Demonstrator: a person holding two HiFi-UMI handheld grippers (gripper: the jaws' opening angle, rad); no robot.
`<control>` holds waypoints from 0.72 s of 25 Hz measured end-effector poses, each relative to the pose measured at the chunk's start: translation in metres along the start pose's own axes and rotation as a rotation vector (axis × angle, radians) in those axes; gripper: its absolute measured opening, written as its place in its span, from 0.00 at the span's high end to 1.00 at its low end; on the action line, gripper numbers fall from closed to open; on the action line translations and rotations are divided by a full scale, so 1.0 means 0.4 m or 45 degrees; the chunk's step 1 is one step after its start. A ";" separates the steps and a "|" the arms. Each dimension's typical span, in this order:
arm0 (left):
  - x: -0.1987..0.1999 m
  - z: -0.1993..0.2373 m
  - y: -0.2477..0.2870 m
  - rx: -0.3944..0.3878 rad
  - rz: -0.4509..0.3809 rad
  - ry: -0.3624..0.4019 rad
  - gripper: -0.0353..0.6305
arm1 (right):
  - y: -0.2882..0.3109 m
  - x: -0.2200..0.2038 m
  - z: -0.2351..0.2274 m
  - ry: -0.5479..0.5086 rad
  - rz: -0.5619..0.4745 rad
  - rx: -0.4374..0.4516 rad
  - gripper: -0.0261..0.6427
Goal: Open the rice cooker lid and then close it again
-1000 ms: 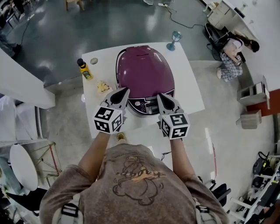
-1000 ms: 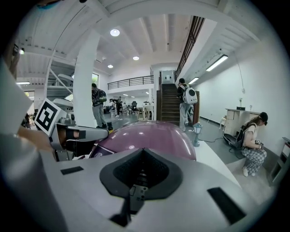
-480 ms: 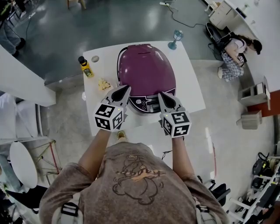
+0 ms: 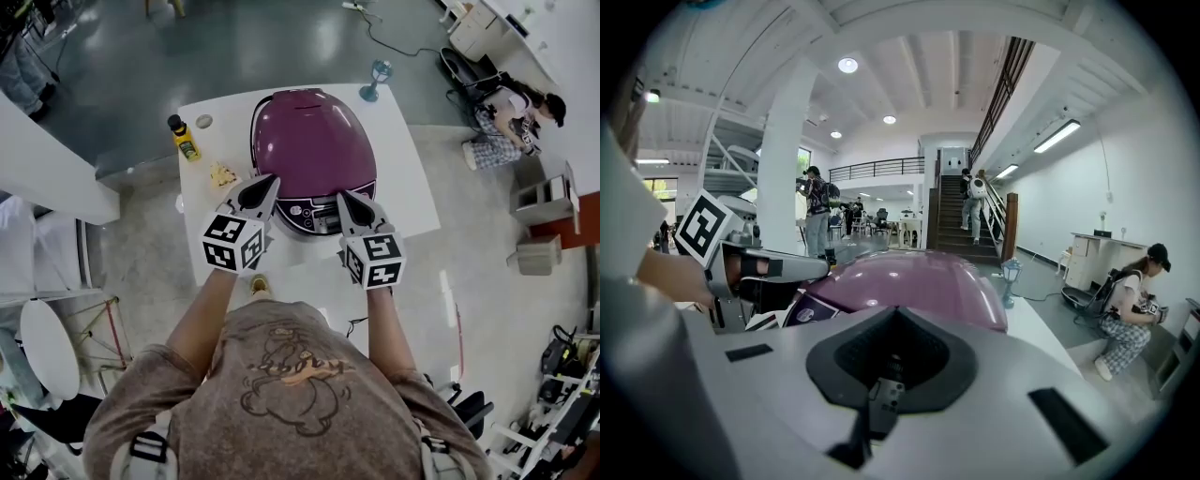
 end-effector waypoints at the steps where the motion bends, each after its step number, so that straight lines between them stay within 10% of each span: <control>1: 0.000 -0.001 0.000 0.000 0.002 0.004 0.92 | -0.001 -0.001 0.001 -0.004 -0.001 -0.003 0.96; 18: 0.011 -0.015 -0.002 0.030 0.004 0.040 0.92 | -0.010 -0.010 0.007 -0.022 -0.072 -0.037 0.95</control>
Point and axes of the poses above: the fingertips, and each gripper's own axes: y forward along the fingers, z to its left, x out of its top, the point moved 9 cm from there along -y, backward along the fingers, and after that the axes turned 11 degrees about -y, right-handed, at the moved point
